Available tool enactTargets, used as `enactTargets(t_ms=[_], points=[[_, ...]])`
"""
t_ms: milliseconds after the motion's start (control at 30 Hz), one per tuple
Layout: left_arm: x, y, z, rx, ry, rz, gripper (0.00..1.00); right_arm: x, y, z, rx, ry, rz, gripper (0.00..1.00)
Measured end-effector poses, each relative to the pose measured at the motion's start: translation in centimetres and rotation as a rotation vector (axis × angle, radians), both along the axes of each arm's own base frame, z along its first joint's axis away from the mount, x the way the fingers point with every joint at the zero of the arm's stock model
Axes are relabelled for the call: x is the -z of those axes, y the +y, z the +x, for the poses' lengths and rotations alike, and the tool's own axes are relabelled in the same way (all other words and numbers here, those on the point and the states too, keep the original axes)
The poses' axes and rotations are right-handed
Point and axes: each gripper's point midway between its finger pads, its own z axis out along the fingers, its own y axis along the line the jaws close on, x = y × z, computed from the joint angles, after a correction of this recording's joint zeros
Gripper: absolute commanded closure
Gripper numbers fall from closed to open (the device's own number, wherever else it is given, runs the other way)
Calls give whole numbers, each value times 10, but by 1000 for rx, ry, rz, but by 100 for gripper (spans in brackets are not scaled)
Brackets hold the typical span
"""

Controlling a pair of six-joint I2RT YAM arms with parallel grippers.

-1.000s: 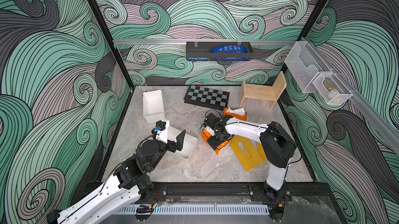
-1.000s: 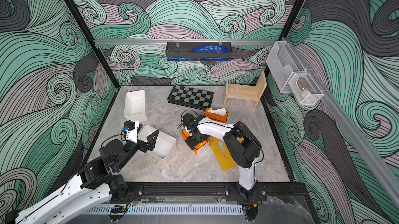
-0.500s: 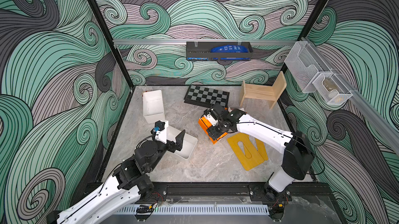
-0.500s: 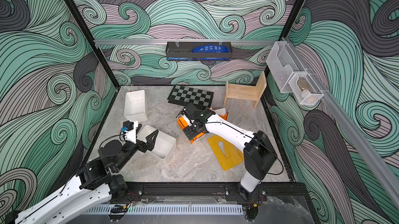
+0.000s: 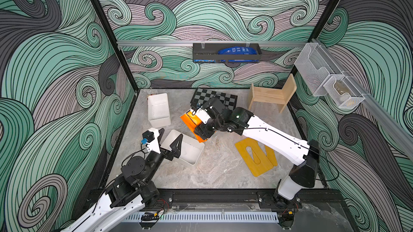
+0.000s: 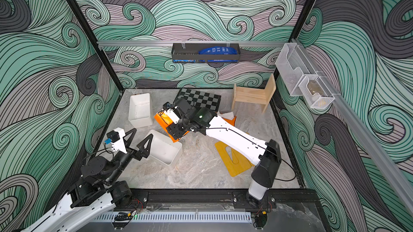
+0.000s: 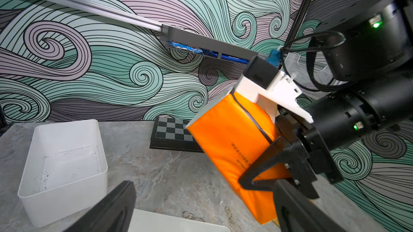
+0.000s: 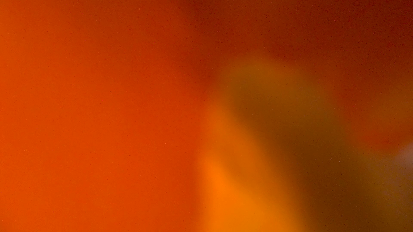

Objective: Put the tissue paper into the tissue box
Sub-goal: Place the paper towel in the tissue box.

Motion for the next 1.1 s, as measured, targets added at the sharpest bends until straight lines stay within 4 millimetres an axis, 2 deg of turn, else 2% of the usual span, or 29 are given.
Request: enactTargets(t_ms=[133, 267, 367, 533, 767, 1100], points=[[-2, 4, 0, -18, -7, -11, 1, 17, 35, -21, -96, 28, -18, 25], [-2, 7, 1, -30, -7, -12, 1, 53, 50, -30, -133, 74, -80, 25], [-4, 10, 0, -39, -12, -18, 1, 79, 53, -30, -140, 108, -128, 23], [-9, 17, -3, -56, -28, -41, 1, 110, 55, -30, -149, 144, -184, 22], [-15, 27, -7, -82, -50, -74, 1, 139, 54, -31, -159, 175, -239, 21], [-20, 37, -11, -101, -71, -106, 1, 171, 51, -34, -160, 212, -300, 20]])
